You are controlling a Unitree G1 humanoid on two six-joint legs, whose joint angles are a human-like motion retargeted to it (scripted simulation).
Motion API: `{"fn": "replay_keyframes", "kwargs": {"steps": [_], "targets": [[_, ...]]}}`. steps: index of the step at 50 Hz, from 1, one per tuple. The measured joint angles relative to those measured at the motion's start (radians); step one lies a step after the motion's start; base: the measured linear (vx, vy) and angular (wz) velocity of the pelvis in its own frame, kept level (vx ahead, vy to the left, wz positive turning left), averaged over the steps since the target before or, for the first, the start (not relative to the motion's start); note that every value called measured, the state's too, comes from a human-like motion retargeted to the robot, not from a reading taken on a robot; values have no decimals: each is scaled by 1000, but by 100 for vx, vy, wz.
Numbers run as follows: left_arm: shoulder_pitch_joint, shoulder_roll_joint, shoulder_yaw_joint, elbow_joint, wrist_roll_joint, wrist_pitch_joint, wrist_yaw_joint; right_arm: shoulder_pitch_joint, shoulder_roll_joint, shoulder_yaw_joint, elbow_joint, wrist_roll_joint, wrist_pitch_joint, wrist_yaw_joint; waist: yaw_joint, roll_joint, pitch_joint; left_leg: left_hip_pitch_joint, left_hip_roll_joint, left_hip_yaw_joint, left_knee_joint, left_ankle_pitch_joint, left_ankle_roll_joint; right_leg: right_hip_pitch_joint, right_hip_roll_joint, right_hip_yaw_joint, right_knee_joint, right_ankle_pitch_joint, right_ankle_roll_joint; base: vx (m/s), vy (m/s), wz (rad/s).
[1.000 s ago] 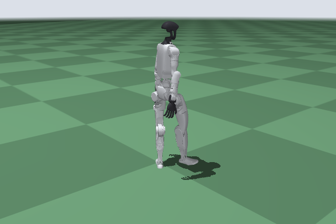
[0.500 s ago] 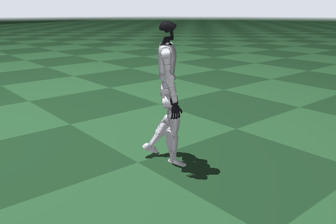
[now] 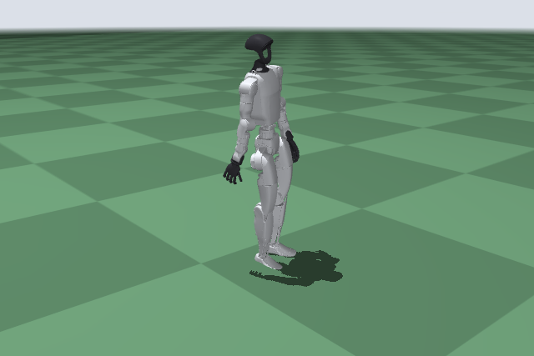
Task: In place motions
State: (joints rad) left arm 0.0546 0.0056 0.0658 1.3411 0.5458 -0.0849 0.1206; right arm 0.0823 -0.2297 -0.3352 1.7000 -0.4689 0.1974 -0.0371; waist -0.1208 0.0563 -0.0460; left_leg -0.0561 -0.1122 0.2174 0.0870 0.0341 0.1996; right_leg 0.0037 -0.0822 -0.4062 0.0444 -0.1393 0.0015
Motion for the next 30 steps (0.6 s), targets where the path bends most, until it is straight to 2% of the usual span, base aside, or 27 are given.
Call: {"fn": "replay_keyframes", "kwargs": {"steps": [3, 8, 10, 13, 15, 16, 17, 18, 20, 22, 23, 25, 26, 30], "targets": [[10, -13, 4, -17, -4, -10, -3, 12, -8, -21, 0, 25, 13, -14, 10, 8, -15, -2, -2, 10, -3, -4, -7, -16, -10, 23, 30, 13, 37, 13, 12, -20], [7, -6, 19, -32, -3, -14, -17, -47, 10, -8, 0, 72, -41, 2, -23, 18, -7, -39, 10, -39, 18, 4, -25, -63, -13, 65, 147, 38, 143, 1, 5, 39], [6, 11, 13, -40, 10, -14, -11, -79, 28, 8, 0, 87, -72, 20, -44, 18, 4, -62, 15, -84, 33, 10, -30, -80, -1, 118, 195, 64, 148, -5, -3, 110], [-2, 39, 3, -47, 32, -7, -2, -117, 62, 38, -20, 105, -108, 50, -49, 7, 32, -92, 9, -165, 53, 21, -33, -107, 51, 398, 248, 109, 155, -14, -10, 144], [-10, 51, -5, -47, 33, 0, 8, -134, 82, 56, -52, 99, -122, 71, -56, 2, 55, -115, -8, -246, 65, 31, -31, -106, 75, 565, 252, 125, 184, -15, -11, 213], [-15, 53, -5, -48, 27, 4, 12, -143, 88, 71, -66, 90, -128, 79, -61, -3, 69, -123, -20, -283, 66, 38, -31, -94, 79, 597, 241, 123, 206, -20, -11, 258], [-20, 56, -5, -51, 20, 6, 13, -153, 94, 89, -78, 81, -134, 85, -64, -9, 84, -130, -33, -317, 64, 50, -32, -89, 80, 585, 232, 117, 205, -25, -10, 265], [-25, 59, -4, -56, 11, 6, 9, -164, 97, 112, -86, 72, -138, 86, -62, -17, 101, -132, -45, -345, 56, 69, -35, -97, 72, 486, 229, 103, 159, -28, -7, 216], [-38, 67, 2, -69, 2, 0, -10, -198, 98, 166, -90, 47, -135, 84, 22, -45, 117, -153, -59, -331, 24, 103, -35, -83, 35, 324, 198, 68, 112, -36, -5, 116], [-43, 68, -5, -78, 11, -9, -4, -225, 89, 193, -93, 9, -128, 84, 129, -61, 122, -183, -69, -315, -10, 102, -5, -105, 24, 293, 192, 53, 116, -40, -8, 141], [-43, 66, -14, -79, 11, -13, 10, -232, 84, 196, -99, -12, -125, 86, 144, -67, 121, -199, -83, -330, -22, 78, 25, -109, 1, 223, 188, 45, 119, -36, -3, 256], [-40, 68, -24, -74, -1, -21, 27, -241, 75, 214, -116, -43, -125, 90, 171, -85, 128, -219, -60, -192, -39, -3, 40, -101, -31, 131, 175, 32, 131, -32, 2, 304], [-40, 72, -27, -67, -4, -20, 23, -243, 72, 215, -124, -52, -127, 83, 162, -87, 128, -222, -41, -104, -45, -46, 27, -91, -41, 70, 167, 29, 139, -28, -3, 353], [-33, 89, -23, -42, 4, -8, 10, -224, 69, 187, -131, -51, -139, 38, 62, -59, 94, -230, 41, 222, -46, -165, -86, -28, -65, -248, 117, 29, 196, -24, 11, 462]]}}
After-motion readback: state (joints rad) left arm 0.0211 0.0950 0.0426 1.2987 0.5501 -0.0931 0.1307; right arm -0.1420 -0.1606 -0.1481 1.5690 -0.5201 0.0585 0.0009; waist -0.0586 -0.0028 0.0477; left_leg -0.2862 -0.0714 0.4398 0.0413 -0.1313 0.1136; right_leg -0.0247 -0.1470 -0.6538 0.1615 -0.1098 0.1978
